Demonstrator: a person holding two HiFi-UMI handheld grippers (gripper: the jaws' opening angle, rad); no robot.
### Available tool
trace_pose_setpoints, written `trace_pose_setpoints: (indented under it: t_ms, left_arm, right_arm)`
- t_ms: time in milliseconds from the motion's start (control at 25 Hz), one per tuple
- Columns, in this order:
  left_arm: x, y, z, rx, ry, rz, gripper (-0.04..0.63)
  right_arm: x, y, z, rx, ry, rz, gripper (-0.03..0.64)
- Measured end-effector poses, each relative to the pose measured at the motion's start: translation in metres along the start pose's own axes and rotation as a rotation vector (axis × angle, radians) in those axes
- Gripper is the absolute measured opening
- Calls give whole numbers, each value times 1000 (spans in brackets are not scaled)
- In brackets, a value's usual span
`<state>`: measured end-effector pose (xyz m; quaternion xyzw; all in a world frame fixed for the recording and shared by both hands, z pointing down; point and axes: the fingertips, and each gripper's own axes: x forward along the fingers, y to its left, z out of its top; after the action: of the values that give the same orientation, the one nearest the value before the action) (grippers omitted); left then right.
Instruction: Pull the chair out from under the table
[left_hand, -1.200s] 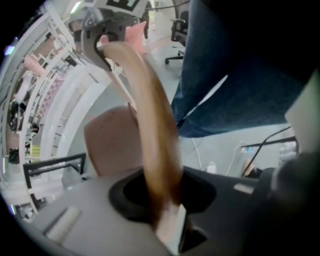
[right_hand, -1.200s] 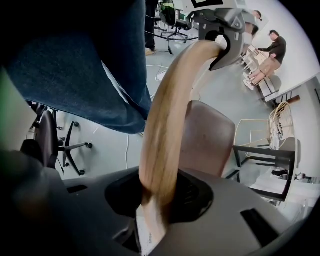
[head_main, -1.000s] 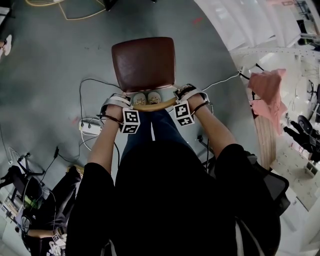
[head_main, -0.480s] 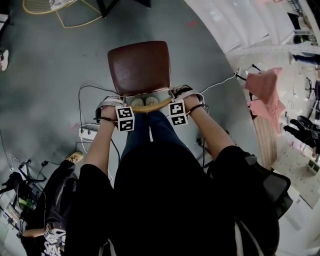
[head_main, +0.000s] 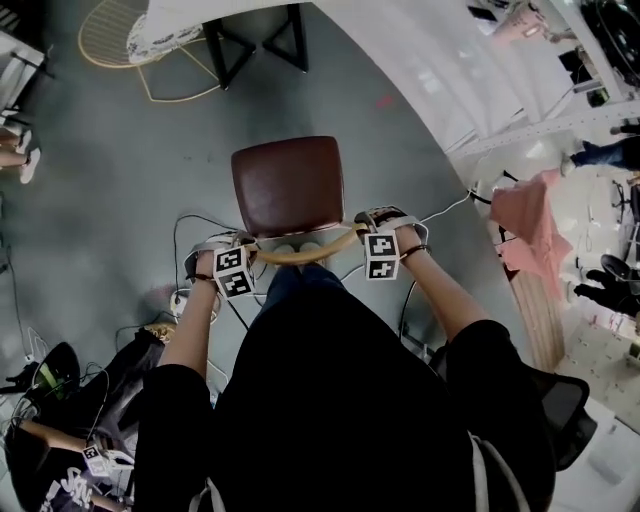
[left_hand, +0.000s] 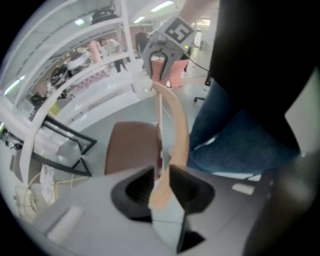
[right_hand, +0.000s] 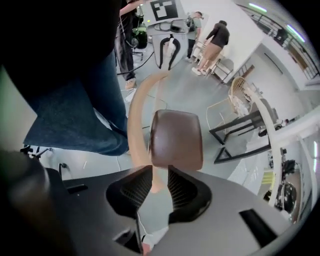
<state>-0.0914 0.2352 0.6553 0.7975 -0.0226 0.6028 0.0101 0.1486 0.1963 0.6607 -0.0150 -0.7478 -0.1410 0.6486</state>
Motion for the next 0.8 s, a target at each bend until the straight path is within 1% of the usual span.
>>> trace_pose_setpoints:
  t_ms: [80, 160, 200, 240, 320, 400, 480, 560, 640, 800]
  left_arm:
    - [-15, 19, 9, -57, -34, 65, 82]
    - [-32, 34, 25, -105, -96, 125, 27]
    - [-41, 41, 34, -121, -125, 153, 12]
    - [-50, 48, 41, -128, -147, 183, 9]
    - [-66, 62, 51, -120, -168, 249, 9]
    - [-85, 78, 60, -105, -181, 322, 8]
    - [-108, 97, 72, -117, -214, 402, 8]
    - [-138, 113, 85, -161, -274, 484, 8]
    - [-173, 123, 101, -222, -362, 561, 8]
    - [-239, 137, 130, -338, -538, 727, 8]
  right_arm:
    - [-14, -24, 0, 51, -14, -67, 54]
    - [-29, -45, 4, 102, -35, -125, 35]
    - [-37, -53, 8, 136, -50, -146, 31]
    - [-45, -61, 13, 171, -66, -169, 28]
    - [-62, -79, 21, 227, -92, -230, 23]
    - [-84, -98, 30, 270, -123, -305, 21]
    - [-111, -121, 37, 327, -168, -396, 21]
    - [-140, -142, 45, 436, -244, -484, 21]
    - [-174, -156, 52, 559, -333, -564, 21]
    - [-244, -182, 64, 747, -529, -717, 21]
